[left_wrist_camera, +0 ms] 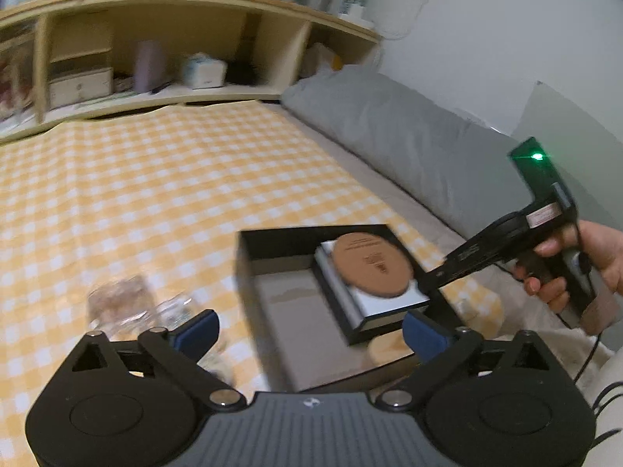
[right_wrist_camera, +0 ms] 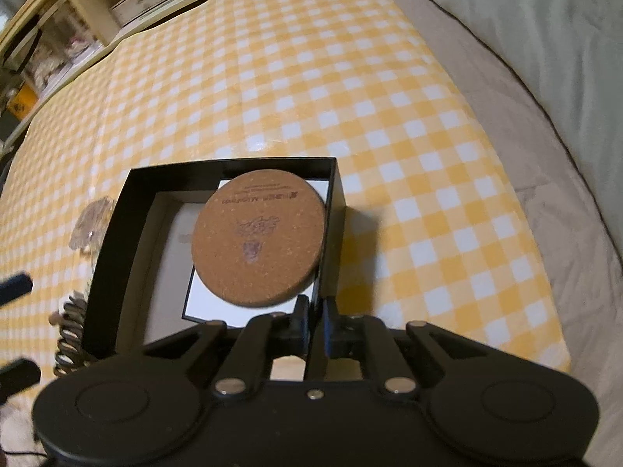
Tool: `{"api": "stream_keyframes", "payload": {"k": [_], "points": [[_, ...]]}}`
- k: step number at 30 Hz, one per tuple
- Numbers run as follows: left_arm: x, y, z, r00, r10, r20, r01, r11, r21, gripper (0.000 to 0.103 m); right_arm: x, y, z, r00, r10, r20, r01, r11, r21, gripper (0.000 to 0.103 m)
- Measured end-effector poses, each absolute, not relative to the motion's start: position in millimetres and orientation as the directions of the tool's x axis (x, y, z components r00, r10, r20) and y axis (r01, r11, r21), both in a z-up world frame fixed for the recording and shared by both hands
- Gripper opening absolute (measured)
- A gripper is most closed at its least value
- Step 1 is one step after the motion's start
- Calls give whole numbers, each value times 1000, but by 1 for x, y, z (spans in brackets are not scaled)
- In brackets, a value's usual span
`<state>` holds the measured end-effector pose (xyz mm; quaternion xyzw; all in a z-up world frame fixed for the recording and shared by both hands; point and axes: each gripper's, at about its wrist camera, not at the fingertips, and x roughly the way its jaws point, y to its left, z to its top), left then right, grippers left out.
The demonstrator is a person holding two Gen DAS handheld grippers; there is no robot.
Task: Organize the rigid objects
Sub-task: 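Move the left tool to the black claw hair clip and grasp it, then lift the claw clip and adjust its hold in the left tool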
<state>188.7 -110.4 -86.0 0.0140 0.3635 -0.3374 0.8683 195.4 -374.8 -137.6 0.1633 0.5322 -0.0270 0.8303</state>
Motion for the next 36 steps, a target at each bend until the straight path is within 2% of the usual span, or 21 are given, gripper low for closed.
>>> {"api": "stream_keyframes", "payload": {"k": [5,12,18,20,22,25,33,35,36], "points": [[201,-76,-89,516,-538,-666,550,805,-224,101,198,-384,-141,422,166,-891,269,916,298,8],[219,-48,-93,536,-504,-677,484,841,-243,103,196,-368,-137,429,99,-898,232,948,216,8],[219,-56,-107,414,-499,-761,505,822,-265,103,193,-367,-137,440,94,-893,216,954,207,8],[216,-65,-108,382,-478,-791,506,824,-254,101,193,-366,-137,442,93,-892,210,956,204,8],[212,-77,-107,367,-463,-807,526,818,-231,93,192,-366,-137,445,91,-891,212,956,204,8],[206,-94,-109,370,-421,-828,545,820,-173,87,192,-366,-137,445,90,-891,213,956,202,8],[201,-109,-132,440,-284,-852,486,873,-41,85,193,-365,-137,443,86,-892,208,958,196,9],[202,-109,-135,453,-270,-850,483,875,-21,81,193,-364,-137,443,85,-892,208,958,195,9],[202,-109,-136,463,-264,-846,492,870,-2,74,192,-364,-137,443,85,-892,207,959,194,9]]}}
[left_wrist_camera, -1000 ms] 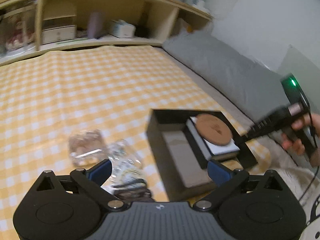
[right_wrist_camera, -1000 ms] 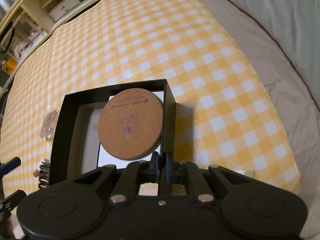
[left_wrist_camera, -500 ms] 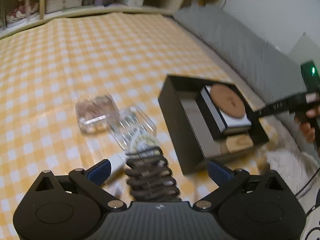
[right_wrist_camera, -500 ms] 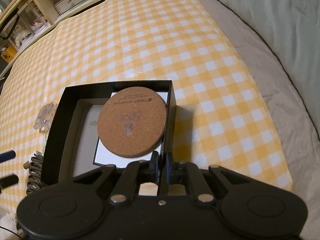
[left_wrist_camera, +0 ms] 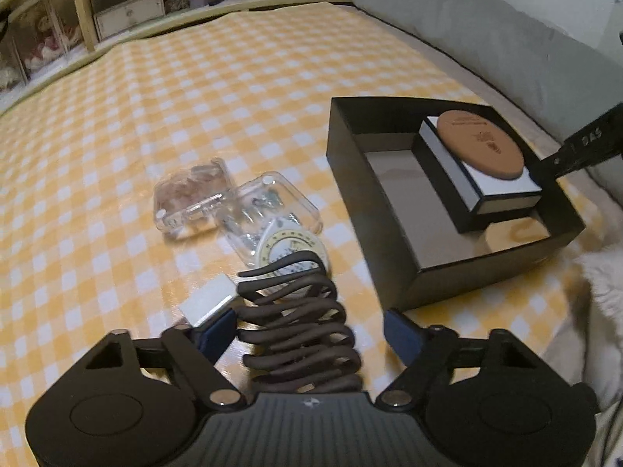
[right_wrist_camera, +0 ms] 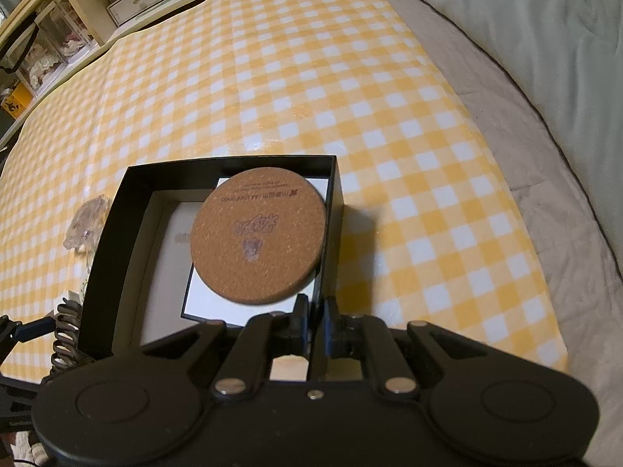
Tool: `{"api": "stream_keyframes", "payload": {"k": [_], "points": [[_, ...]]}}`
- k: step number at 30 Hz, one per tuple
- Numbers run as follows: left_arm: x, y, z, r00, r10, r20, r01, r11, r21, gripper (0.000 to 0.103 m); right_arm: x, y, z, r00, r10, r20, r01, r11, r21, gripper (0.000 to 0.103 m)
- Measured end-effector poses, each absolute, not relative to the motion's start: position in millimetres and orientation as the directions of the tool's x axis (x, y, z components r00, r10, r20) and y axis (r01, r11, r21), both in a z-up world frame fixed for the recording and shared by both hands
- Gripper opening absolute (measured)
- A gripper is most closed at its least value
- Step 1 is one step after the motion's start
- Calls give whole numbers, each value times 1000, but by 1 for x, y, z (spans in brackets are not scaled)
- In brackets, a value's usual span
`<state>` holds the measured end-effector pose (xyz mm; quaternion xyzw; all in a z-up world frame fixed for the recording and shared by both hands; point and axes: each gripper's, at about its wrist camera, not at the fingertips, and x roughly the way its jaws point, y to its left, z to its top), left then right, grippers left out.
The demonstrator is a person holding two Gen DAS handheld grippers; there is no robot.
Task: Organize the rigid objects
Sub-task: 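Lift the claw clip and adjust its hold in the left tool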
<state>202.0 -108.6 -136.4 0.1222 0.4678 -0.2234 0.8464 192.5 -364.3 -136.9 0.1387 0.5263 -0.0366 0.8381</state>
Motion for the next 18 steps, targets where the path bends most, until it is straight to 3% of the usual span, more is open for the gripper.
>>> {"api": "stream_keyframes", "payload": {"k": [1,6,10,18], "points": [[202,-108,-137,466,-260,-846,501,865,10,68,192,-365,-137,444,85,-892,207,959,195,9],[206,-94,-137,439,-340,-832,551,833,-49,67,193,-365,-137,444,92,-891,207,957,202,10],[203,-89,-137,298,-504,-811,648,731,-216,67,193,-366,-137,444,93,-891,208,957,204,10],[205,-79,-142,135,-582,-802,660,656,-365,67,191,-369,-137,447,95,-890,212,955,208,11]]}}
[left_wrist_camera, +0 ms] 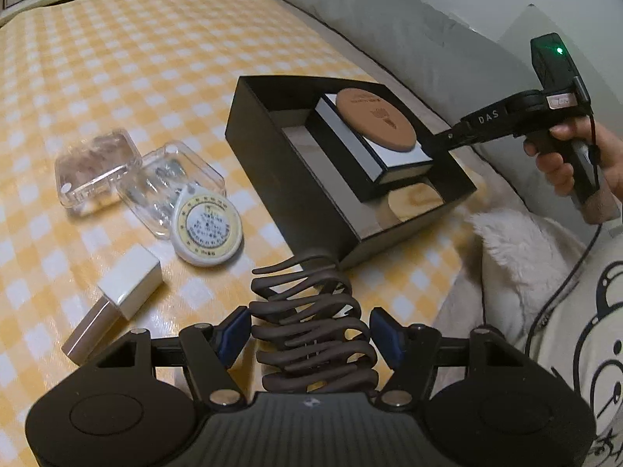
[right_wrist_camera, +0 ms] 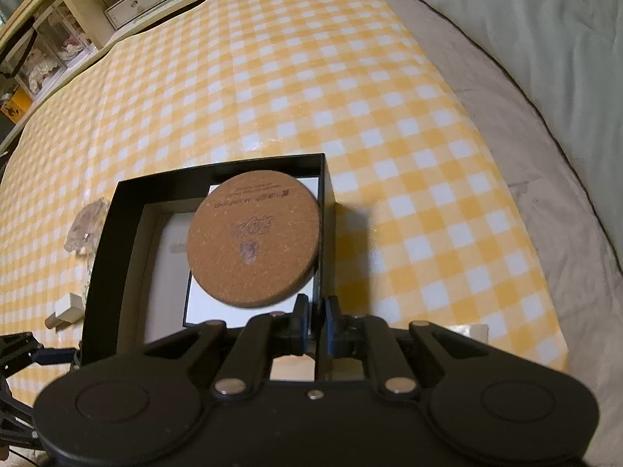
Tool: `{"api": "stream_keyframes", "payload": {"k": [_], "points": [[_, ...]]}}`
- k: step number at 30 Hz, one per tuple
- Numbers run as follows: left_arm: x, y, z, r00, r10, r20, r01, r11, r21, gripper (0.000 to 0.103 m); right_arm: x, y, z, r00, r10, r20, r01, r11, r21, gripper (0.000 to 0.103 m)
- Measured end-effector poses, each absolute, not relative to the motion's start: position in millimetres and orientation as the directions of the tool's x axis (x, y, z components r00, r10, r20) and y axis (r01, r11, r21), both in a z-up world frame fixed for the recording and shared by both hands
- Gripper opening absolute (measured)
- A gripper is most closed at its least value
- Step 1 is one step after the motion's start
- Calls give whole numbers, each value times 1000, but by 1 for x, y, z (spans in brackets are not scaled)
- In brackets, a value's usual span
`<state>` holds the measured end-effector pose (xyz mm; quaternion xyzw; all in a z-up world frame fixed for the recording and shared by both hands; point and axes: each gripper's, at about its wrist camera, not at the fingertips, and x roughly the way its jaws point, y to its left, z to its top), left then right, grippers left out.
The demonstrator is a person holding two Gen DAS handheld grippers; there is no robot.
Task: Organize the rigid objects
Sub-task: 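Lift the claw clip and adjust its hold in the left tool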
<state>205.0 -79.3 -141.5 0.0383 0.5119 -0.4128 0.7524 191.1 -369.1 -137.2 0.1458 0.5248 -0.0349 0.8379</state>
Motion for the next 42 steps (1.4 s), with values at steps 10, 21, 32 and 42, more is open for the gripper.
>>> {"api": "stream_keyframes", "payload": {"k": [10,21,32,42], "points": [[222,-50,-137,159,-585,-795,598,698,-394,75,191,-367,-138,446,91,-890,212,956,204,11],[235,-11,-126,245,-455,-856,535,800,-272,76,191,-365,-137,443,81,-893,209,959,191,11],[228,1,-109,339,-394,-854,440,869,-226,75,192,-364,-137,440,78,-894,205,961,185,11],[204,-41,-93,310,-459,-833,537,807,-244,69,192,-365,-137,442,84,-893,202,961,190,11]]}}
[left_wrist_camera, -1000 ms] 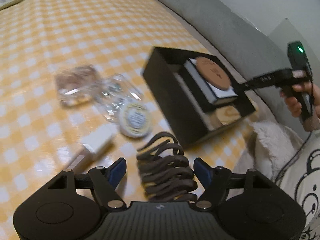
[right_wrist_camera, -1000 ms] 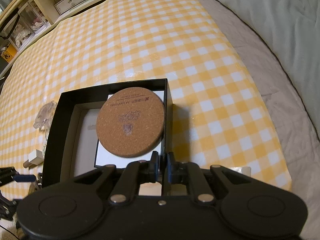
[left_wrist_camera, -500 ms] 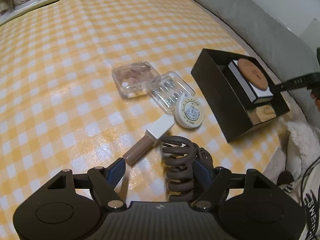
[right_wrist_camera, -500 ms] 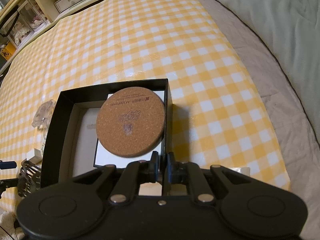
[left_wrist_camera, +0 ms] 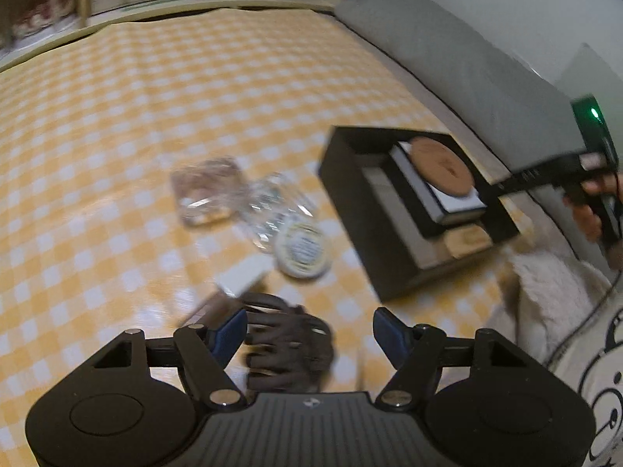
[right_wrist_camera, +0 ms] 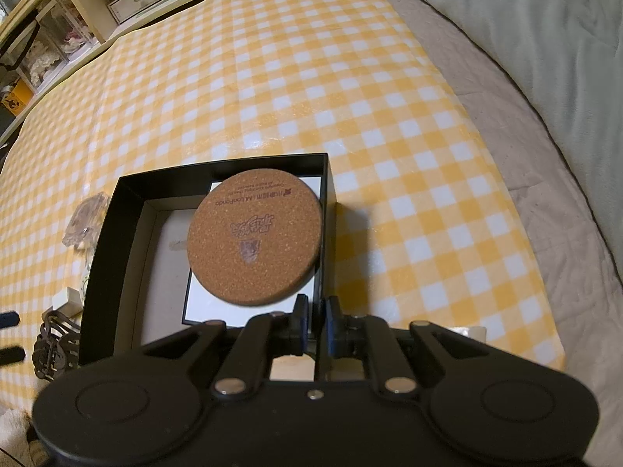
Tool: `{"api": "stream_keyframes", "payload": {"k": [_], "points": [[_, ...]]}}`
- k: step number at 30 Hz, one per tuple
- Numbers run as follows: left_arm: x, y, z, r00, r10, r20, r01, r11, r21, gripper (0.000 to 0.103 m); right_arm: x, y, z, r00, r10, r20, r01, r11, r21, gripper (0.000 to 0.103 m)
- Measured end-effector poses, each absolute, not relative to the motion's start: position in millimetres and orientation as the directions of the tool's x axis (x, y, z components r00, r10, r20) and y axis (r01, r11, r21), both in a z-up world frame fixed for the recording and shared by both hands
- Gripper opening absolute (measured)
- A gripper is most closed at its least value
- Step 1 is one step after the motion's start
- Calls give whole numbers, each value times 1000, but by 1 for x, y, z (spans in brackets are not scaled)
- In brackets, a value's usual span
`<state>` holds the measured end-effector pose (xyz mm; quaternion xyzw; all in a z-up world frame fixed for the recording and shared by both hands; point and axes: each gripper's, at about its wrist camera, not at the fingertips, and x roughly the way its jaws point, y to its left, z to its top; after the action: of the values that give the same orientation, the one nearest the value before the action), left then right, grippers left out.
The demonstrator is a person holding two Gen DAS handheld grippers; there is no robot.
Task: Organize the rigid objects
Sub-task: 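Lift the claw clip and adjust its hold in the left tool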
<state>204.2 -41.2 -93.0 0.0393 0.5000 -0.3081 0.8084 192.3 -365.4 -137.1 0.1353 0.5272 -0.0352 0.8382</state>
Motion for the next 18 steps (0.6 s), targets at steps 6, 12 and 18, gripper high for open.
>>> {"api": "stream_keyframes", "payload": {"k": [6,12,18], "points": [[187,-77,-110,319,-344,-883,539,832,-130,66,192,-365,-137,443,83,-893,200,962,188,11],[177,-95,-125,430,-170,-887,546,831,106,66,192,-365,-137,445,85,-891,201,961,192,11],[192,-74,-134,436,-149,-887,479,873,89,47,191,-365,-137,445,86,-891,202,960,194,11]]}}
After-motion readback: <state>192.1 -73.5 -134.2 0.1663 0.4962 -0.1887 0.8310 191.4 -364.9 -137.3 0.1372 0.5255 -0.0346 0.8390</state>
